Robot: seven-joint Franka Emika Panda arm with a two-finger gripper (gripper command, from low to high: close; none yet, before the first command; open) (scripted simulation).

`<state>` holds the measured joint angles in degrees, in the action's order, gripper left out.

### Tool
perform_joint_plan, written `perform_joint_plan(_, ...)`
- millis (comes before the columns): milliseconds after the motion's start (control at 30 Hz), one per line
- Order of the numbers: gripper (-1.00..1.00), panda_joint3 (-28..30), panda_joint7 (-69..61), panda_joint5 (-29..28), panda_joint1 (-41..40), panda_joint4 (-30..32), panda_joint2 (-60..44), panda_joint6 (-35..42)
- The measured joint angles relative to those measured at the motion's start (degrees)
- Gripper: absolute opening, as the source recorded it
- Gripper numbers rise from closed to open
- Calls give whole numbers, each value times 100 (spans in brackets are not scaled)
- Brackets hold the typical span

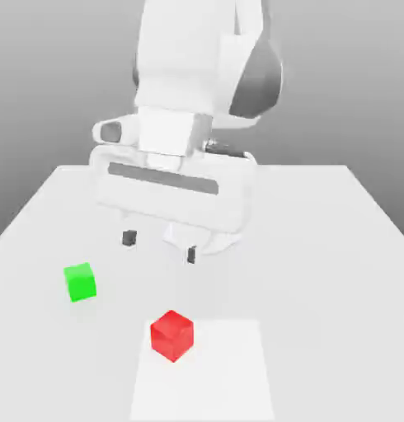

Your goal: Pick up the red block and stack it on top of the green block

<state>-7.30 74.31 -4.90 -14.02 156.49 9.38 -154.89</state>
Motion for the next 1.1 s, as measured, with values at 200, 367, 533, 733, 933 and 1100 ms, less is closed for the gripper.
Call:
perform_joint_plan(200, 0, 67, 252, 440, -30, 467, -1095, -832)
perform_joint_plan(367, 0, 239, 470, 168, 79, 378, -1800, -1431)
perform_joint_plan(533, -100, 445, 555, 35, 251, 337, -2215, -1780)
perform_joint_plan(733, -100, 408, 547, 56, 222, 343, -2136, -1720)
perform_joint_plan(933, -100, 229, 303, 402, 131, 445, -1322, -1032)
perform_joint_plan(1100, -100, 359, 526, 387, 55, 588, -742, -552)
